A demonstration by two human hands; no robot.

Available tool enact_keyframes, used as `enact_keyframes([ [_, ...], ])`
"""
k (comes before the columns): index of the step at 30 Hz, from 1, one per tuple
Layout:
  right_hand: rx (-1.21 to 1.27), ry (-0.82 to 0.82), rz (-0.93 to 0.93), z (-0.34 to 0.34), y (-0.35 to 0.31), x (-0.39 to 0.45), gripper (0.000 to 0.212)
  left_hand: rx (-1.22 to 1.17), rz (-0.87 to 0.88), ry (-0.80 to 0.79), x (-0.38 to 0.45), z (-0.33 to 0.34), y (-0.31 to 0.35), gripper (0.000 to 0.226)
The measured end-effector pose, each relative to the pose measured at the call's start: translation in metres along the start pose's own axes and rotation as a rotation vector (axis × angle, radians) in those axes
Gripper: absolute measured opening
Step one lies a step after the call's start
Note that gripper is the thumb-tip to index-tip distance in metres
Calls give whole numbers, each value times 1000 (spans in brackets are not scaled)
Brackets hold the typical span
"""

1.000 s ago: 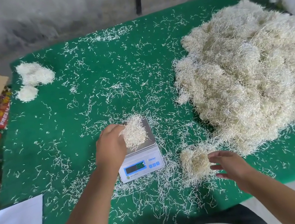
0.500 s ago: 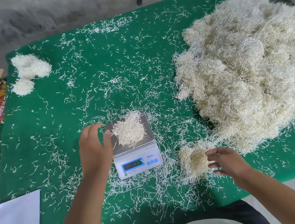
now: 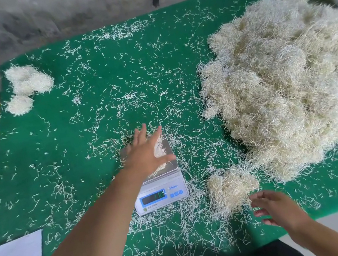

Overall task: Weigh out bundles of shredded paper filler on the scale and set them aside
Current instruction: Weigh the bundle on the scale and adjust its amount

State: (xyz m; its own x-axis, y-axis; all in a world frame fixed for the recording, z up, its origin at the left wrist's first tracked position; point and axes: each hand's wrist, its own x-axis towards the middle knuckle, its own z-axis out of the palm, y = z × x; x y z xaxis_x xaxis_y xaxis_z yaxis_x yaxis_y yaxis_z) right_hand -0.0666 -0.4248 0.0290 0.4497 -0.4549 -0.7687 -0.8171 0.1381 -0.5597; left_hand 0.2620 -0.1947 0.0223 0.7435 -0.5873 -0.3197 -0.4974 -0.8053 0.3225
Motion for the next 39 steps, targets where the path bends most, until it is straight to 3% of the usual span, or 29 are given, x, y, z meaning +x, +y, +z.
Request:
enact_keyframes([
  [3, 3, 9, 13, -4, 3, -8, 9, 82, 59, -52, 7, 35, -5, 101],
  [7, 37, 17, 41, -13, 2, -14, 10, 146, 74, 164, 5, 68, -12, 56],
  [10, 67, 26, 52, -20, 0, -17, 11, 216, 74, 272, 4, 78, -12, 35],
  [17, 84, 22, 26, -21, -16, -21, 12, 61, -28, 116, -26, 71, 17, 22],
  [21, 75, -78, -56, -9, -42, -29, 15, -235, -111, 56, -56, 57, 56, 34],
  [25, 134, -210, -197, 12, -82, -47, 44, -882, -187, 109, -83, 12, 105, 18],
  [28, 337, -337, -219, 31, -110, -60, 57, -1330, -214, 210, -101, -25, 134, 25],
  [31, 700, -594, -71, 52, -132, -78, 65, -1611, -163, 351, -115, -47, 160, 31],
  [33, 841, -698, 11, 65, -140, -92, 76, -1625, -147, 436, -124, -48, 179, 32],
  [35, 946, -671, 37, 72, -144, -103, 71, -1541, -144, 476, -133, -41, 193, 30],
  [39, 969, -514, 12, 77, -149, -120, 72, -913, -87, 595, -144, -28, 184, 33],
])
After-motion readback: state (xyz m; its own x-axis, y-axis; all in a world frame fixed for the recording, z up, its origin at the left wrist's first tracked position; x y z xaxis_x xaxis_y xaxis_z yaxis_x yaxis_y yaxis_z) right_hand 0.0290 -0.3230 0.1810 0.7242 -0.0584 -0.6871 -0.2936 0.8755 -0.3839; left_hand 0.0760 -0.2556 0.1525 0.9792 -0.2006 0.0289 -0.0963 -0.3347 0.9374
